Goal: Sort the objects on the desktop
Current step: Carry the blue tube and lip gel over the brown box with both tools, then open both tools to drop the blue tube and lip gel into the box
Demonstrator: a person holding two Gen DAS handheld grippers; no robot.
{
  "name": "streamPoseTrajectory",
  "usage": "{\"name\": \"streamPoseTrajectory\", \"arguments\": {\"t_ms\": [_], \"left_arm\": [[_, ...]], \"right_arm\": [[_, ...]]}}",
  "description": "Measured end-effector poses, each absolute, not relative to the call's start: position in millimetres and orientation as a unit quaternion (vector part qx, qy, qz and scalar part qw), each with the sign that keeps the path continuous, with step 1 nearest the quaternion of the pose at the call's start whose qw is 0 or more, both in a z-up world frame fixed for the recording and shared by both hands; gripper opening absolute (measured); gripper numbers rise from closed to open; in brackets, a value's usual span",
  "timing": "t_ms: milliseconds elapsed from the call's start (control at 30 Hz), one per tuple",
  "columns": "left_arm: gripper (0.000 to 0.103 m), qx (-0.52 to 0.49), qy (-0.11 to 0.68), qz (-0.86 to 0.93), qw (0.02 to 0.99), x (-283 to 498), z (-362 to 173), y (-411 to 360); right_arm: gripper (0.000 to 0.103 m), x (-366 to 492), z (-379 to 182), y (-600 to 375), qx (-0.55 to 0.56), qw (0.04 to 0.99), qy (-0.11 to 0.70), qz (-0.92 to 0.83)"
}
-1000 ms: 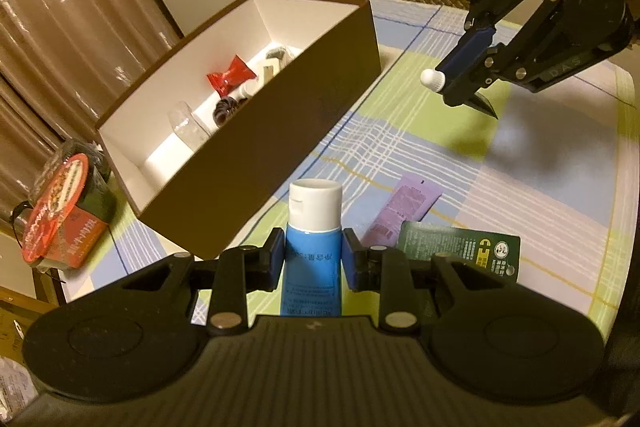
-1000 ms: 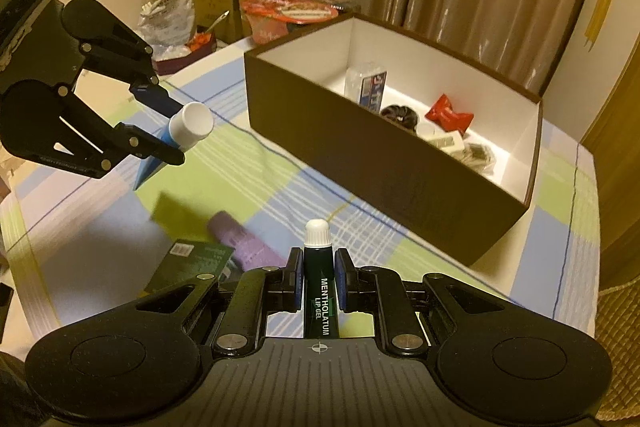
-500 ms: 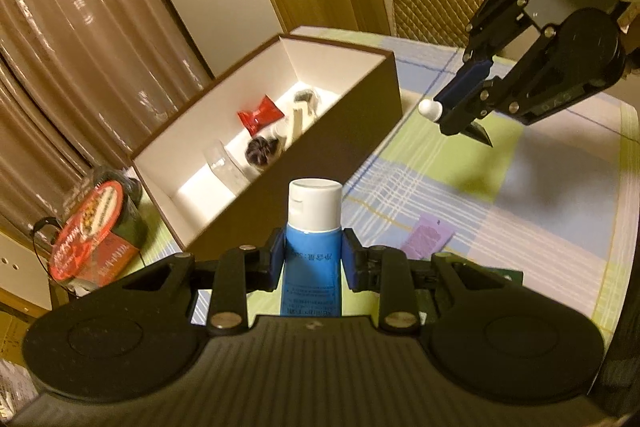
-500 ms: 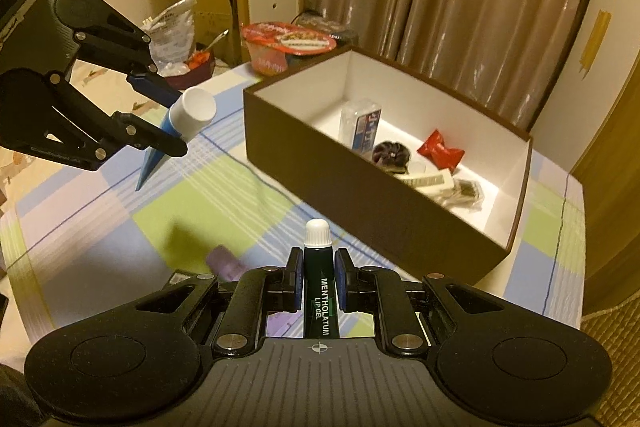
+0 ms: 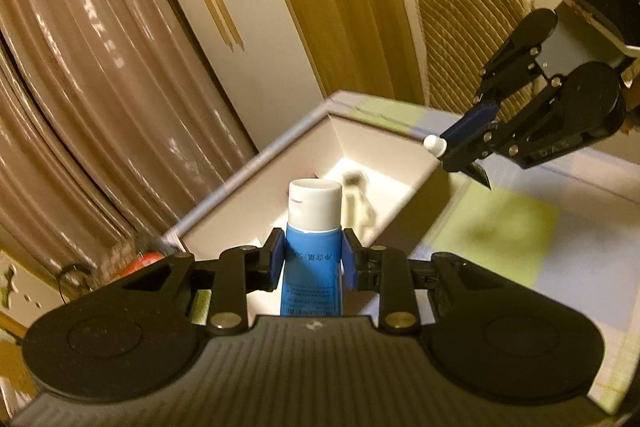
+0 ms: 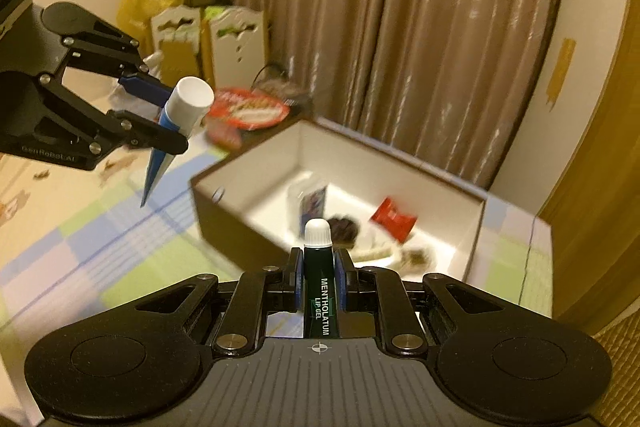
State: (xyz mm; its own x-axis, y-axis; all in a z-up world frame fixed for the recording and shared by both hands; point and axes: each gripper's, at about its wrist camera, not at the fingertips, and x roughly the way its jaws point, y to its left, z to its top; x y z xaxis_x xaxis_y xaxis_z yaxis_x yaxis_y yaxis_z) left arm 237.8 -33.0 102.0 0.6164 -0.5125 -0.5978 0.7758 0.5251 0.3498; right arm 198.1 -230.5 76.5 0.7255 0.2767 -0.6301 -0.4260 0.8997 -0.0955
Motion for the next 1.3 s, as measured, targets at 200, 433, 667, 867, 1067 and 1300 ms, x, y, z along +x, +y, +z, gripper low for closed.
{"name": "streamPoseTrajectory", "arguments": {"t_ms": [200,433,667,867,1067,1300], "left_arm": [[0.025,0.285,0.215,-0.371,0.857,297.5,109.8,-50.7],[0.025,0.224,0.273,-0.368,0.86,366.7,83.9,-75.8],[0.025,0.234,0.319,-0.374,0.839,402.1,32.2,-112.4],[0.025,0.245,0.346,-0.369,0.827,421.8,-5.3,-133.4],[0.027,0.266,0.35,-0.362,0.822,428.6,-26.4,-143.2],[0.038,0.26,0.328,-0.356,0.835,429.4,-16.9,-138.0]], "right_arm": [[0.015,251.0,93.1,-240.2,-0.109,0.929,0.305,0.178],[0.015,325.2,72.3,-252.7,-0.103,0.921,0.333,0.173],[0.015,378.1,26.1,-265.3,-0.09,0.903,0.384,0.173],[0.015,404.7,1.1,-274.7,-0.085,0.891,0.411,0.174],[0.015,418.5,-9.9,-282.0,-0.087,0.884,0.426,0.174],[0.015,421.4,-15.1,-286.4,-0.093,0.88,0.431,0.174]]}}
